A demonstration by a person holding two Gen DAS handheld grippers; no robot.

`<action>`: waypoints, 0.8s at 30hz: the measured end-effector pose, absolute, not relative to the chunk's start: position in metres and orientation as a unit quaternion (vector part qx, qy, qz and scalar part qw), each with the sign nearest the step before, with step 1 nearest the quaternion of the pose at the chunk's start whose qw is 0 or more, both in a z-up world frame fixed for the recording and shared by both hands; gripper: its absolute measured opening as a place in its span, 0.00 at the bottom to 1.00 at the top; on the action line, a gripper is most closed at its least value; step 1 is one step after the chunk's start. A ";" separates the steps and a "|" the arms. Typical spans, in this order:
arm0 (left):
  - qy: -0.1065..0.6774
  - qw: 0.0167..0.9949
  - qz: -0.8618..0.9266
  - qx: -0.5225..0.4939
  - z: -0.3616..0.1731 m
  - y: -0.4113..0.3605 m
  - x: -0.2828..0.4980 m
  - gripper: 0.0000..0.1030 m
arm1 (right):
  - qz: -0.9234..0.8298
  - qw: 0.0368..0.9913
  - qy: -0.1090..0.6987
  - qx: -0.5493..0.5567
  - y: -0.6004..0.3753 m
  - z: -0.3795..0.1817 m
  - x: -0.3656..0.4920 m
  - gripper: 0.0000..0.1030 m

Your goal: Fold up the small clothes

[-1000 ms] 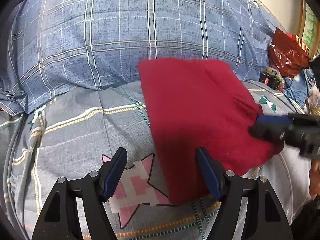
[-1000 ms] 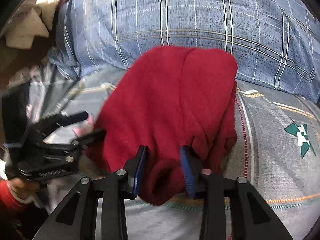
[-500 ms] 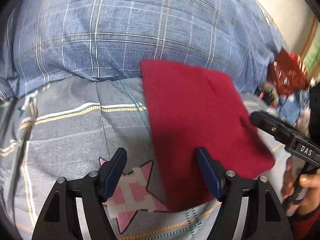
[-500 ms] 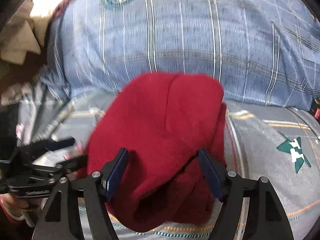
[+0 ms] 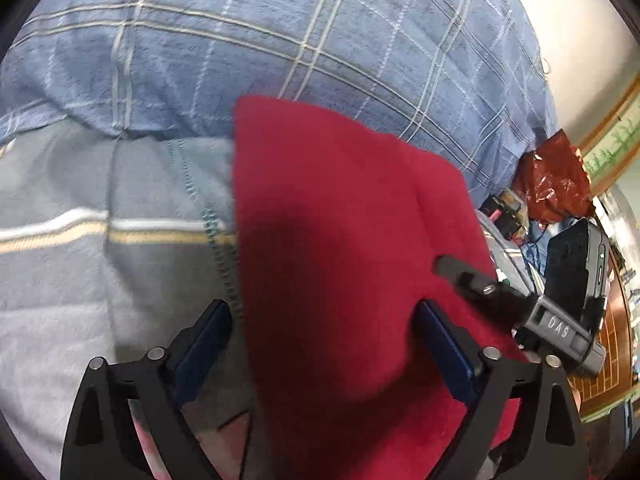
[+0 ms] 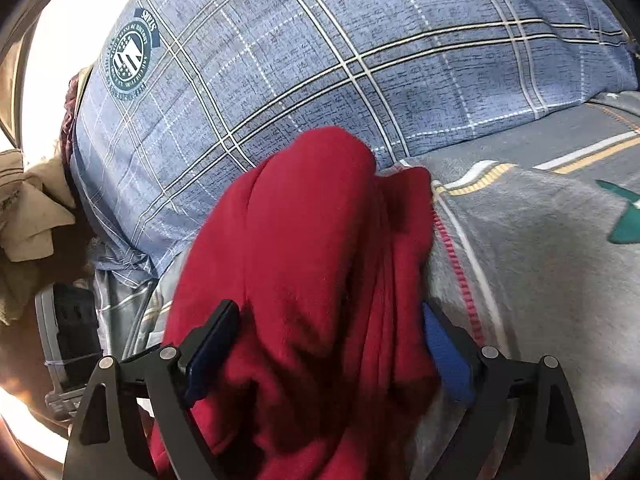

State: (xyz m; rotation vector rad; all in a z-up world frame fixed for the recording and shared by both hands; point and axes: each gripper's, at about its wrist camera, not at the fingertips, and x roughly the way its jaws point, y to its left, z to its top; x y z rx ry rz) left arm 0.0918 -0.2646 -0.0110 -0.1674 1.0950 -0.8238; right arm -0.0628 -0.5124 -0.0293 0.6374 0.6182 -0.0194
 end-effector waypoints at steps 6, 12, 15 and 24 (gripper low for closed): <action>0.499 0.769 -0.397 -0.041 0.017 -0.261 0.072 0.47 | -0.018 0.923 0.281 0.261 -0.488 -0.007 -0.074 0.50; 0.479 0.787 -0.389 -0.010 0.058 -0.200 -0.001 0.48 | 0.038 0.927 0.289 0.237 -0.438 0.030 -0.118 0.48; 0.491 0.792 -0.363 -0.002 0.051 -0.169 -0.035 0.48 | 0.065 0.922 0.296 0.241 -0.409 0.027 -0.148 0.49; 0.484 0.828 -0.282 0.013 0.020 -0.148 -0.068 0.63 | 0.009 0.907 0.362 0.217 -0.365 -0.013 -0.174 0.62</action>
